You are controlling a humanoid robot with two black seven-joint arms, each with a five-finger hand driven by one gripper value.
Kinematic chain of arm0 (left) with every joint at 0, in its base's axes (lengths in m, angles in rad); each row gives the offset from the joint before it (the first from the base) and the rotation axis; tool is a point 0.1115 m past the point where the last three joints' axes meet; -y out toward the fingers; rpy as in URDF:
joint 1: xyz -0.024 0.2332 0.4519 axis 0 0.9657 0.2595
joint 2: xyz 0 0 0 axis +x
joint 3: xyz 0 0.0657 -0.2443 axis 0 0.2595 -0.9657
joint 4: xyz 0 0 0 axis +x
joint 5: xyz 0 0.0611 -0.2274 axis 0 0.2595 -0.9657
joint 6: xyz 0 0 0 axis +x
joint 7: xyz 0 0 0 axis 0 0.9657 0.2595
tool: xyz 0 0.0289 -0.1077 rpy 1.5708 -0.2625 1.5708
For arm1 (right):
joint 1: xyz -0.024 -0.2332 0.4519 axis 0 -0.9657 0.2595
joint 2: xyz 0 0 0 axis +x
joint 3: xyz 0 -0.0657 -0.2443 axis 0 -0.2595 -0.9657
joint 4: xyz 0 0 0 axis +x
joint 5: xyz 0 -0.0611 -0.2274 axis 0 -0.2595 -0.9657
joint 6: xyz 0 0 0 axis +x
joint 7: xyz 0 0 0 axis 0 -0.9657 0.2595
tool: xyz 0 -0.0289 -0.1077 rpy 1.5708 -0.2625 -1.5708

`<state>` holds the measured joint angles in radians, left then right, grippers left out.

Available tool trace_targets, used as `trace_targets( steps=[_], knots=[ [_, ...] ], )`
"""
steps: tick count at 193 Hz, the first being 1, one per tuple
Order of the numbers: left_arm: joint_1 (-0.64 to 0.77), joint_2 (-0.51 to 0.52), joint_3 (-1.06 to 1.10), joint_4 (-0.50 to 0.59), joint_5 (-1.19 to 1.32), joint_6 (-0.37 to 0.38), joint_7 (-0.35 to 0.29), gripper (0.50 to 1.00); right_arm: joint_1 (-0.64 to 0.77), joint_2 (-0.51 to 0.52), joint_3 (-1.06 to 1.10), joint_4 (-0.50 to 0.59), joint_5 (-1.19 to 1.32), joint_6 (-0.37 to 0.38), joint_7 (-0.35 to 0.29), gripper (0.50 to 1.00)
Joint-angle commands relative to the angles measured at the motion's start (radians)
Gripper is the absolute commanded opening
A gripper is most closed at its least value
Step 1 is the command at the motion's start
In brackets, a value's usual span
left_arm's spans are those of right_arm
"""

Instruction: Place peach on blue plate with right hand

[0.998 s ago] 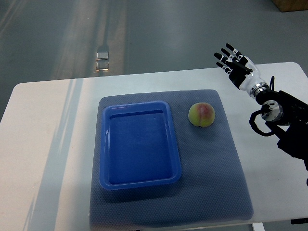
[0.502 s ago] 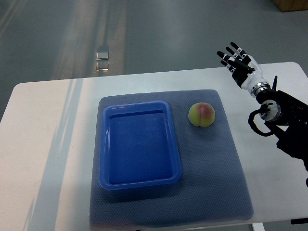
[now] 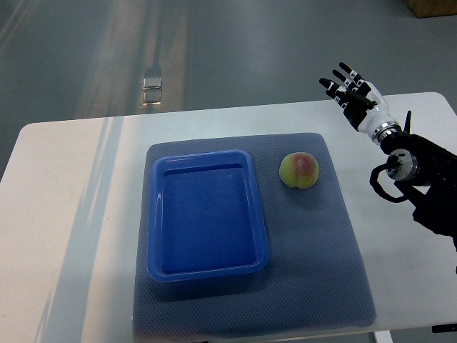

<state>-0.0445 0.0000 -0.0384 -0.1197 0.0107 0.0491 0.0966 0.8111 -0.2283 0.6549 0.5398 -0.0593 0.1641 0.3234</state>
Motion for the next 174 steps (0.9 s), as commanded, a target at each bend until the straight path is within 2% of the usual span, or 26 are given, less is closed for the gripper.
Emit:
trace_targets(
  steps=[1,18,54,68,69,82,92,93,101,128,129,161,162,174],
  knots=[
    [0.000,0.000,0.000,0.002,0.000,0.000,0.000,1.000,0.005,-0.005,-0.003,0.000,-0.034,0.002,-0.001,0.940],
    [0.000,0.000,0.000,0.002,0.000,0.000,0.000,1.000,0.010,-0.017,-0.015,0.000,-0.096,0.005,-0.001,0.938],
    [0.000,0.000,0.000,0.002,0.000,0.000,0.000,1.000,0.037,-0.072,-0.024,0.015,-0.327,0.140,-0.001,0.938],
    [0.000,0.000,0.000,0.002,0.000,0.000,0.000,1.000,0.040,-0.082,-0.026,0.019,-0.355,0.152,-0.001,0.938],
    [0.002,0.000,0.000,0.003,0.000,0.000,0.000,1.000,0.052,-0.103,-0.040,0.023,-0.426,0.185,0.000,0.938],
    [0.002,0.000,0.000,0.003,0.000,0.000,0.000,1.000,0.071,-0.124,-0.063,0.037,-0.507,0.227,0.002,0.940],
    [0.002,0.000,0.000,0.003,0.000,0.000,0.000,1.000,0.071,-0.124,-0.063,0.037,-0.507,0.227,0.002,0.940],
    [0.002,0.000,0.000,0.003,-0.002,0.000,0.000,1.000,0.089,-0.144,-0.086,0.055,-0.564,0.257,0.003,0.940],
    [0.000,0.000,0.002,0.003,-0.002,0.000,0.000,1.000,0.102,-0.164,-0.104,0.072,-0.612,0.278,0.006,0.938],
    [0.000,0.000,0.000,0.003,-0.002,0.000,0.000,1.000,0.125,-0.192,-0.149,0.112,-0.708,0.296,0.023,0.938],
    [0.000,0.000,0.000,0.003,0.000,0.000,0.000,1.000,0.138,-0.203,-0.184,0.139,-0.773,0.296,0.025,0.940],
    [0.000,0.000,0.000,0.002,0.000,0.000,0.000,1.000,0.168,-0.233,-0.264,0.200,-0.927,0.296,0.059,0.938],
    [0.000,0.000,0.002,0.002,0.000,0.000,0.000,1.000,0.174,-0.243,-0.290,0.227,-0.994,0.295,0.075,0.938],
    [0.000,0.000,0.002,0.002,0.000,0.000,0.000,1.000,0.181,-0.252,-0.313,0.253,-1.079,0.295,0.092,0.938]
  ],
)
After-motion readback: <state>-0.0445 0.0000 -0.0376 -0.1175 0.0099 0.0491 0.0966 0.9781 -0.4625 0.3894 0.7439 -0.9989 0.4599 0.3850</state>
